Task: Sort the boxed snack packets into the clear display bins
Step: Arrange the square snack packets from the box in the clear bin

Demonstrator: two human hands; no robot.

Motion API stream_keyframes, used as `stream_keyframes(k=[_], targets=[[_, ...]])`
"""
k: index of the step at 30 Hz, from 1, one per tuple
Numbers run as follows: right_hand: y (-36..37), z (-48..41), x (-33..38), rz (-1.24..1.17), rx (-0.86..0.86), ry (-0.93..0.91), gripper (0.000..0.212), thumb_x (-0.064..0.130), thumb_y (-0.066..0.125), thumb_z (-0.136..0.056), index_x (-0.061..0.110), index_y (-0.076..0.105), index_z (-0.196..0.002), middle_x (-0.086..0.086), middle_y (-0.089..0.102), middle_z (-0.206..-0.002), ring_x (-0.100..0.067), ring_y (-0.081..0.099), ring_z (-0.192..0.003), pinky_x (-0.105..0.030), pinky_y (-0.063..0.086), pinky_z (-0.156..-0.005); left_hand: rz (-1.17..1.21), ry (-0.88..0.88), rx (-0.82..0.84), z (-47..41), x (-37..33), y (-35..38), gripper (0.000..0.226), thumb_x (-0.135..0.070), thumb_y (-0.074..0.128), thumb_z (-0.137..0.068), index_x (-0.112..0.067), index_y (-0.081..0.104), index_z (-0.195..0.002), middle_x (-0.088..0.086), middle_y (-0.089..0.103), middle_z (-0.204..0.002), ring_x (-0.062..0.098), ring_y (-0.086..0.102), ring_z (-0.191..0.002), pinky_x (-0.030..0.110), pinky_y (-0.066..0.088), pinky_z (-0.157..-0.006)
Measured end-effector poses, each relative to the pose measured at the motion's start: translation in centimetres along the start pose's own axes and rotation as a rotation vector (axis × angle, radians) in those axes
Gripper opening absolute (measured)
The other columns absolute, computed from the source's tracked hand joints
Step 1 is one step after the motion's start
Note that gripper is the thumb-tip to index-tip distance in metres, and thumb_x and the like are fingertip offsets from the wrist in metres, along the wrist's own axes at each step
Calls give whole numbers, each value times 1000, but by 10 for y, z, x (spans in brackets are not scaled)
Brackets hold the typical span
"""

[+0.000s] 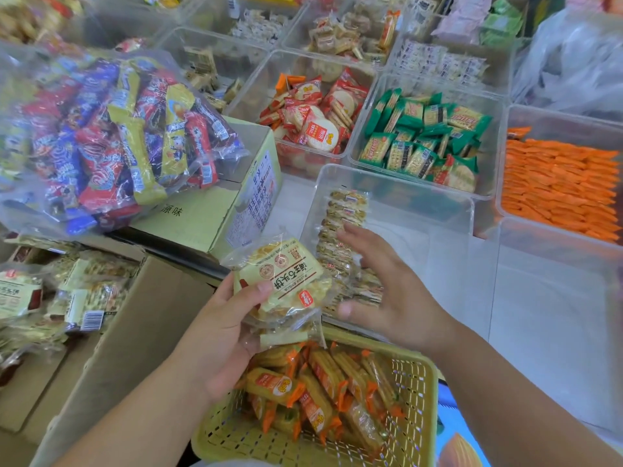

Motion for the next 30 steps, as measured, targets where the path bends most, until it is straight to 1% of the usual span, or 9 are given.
stream_keyframes(k=[3,7,12,16,20,22,24,26,30], targets=[[14,12,31,106,24,-172,92,58,80,-77,41,33,-154,7,11,-168,-19,21,-153,-56,41,-110,-78,-43,80,1,2,8,61,-31,86,-70,-27,68,-128,15,71,-128,37,71,-111,40,62,-71],[31,20,41,273,-22,-265,76,31,81,-80,30,48,-149,4,23,-166,-28,33,-147,-52,40,-111,-160,-120,175,5,8,19,59,-43,100,-55,-40,76,-108,10,74,-124,32,73,-110,38,62,-75],[25,25,37,241,-66,-257,62,30,78,-88,20,54,-145,-1,38,-159,-23,42,-141,-42,36,-115,-169,-129,148,3,9,17,88,-46,100,-56,-24,64,-133,17,71,-128,34,71,-111,41,60,-78],[9,25,20,121,-80,-110,60,33,69,-93,31,47,-149,11,36,-159,-8,37,-143,-27,35,-115,-154,-113,106,1,15,11,67,-39,87,-78,-23,60,-137,13,71,-130,33,69,-118,52,49,-104],[-29,-1,-23,144,-286,30,44,41,53,-101,28,53,-143,7,56,-136,3,54,-114,-7,38,-96,-111,-72,10,-1,15,4,47,-29,71,-86,-26,64,-132,11,73,-125,31,72,-111,49,61,-89],[-46,-17,-66,269,-286,246,43,37,51,-104,19,55,-142,-5,61,-133,-11,57,-113,-14,39,-90,-91,-48,-14,-2,13,1,46,-28,70,-87,-26,64,-132,10,74,-125,31,73,-111,49,62,-86],[-51,-24,-113,398,-173,487,45,37,50,-104,17,54,-144,-12,59,-137,-29,56,-121,-31,43,-97,-73,-26,-26,-3,12,-1,51,-28,70,-84,-25,62,-134,9,74,-124,31,73,-110,48,64,-82],[-47,-24,-146,446,-36,642,43,40,47,-105,21,56,-143,-15,60,-137,-35,57,-120,-39,46,-99,-58,-16,-34,-3,12,-2,53,-27,71,-82,-24,62,-134,9,74,-124,31,74,-108,45,65,-75],[-23,-31,-162,348,134,673,42,40,43,-107,26,51,-145,-13,60,-139,-33,55,-123,-32,41,-92,-30,-18,-50,-2,13,-8,51,-25,70,-84,-22,62,-134,10,74,-124,31,74,-107,41,64,-69]])
Point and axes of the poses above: each hand's wrist, its own z-axis away from the middle knuckle, its own y-axis out of the palm, x = y × z, the point moved 4 cm from there along -z, towards the middle knuckle
